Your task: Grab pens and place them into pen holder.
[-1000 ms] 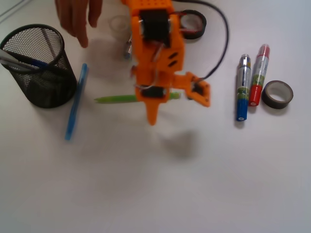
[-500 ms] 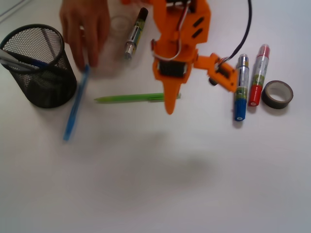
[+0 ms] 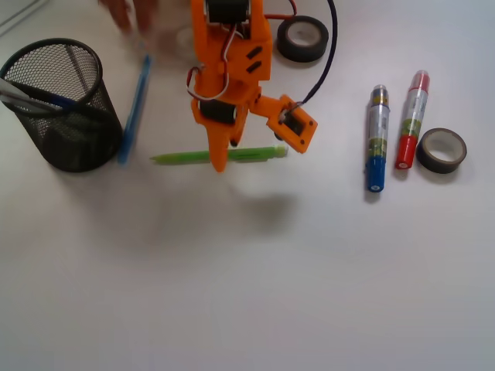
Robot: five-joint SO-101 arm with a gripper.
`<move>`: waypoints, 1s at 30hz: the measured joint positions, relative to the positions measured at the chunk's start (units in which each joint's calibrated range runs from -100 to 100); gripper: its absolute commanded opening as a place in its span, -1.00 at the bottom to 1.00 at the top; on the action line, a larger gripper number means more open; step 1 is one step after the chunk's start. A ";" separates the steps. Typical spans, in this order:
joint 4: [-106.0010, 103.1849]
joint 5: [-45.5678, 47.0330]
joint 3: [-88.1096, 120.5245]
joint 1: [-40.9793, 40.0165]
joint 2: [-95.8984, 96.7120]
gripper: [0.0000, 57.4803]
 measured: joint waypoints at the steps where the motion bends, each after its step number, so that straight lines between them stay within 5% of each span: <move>1: 0.00 0.10 0.99 0.22 -0.17 -0.36; 18: 7.52 0.98 -10.96 0.96 8.71 -0.36; 26: 23.59 1.03 -37.65 1.04 24.22 -0.97; 30: 27.90 1.03 -44.92 1.04 28.57 -0.99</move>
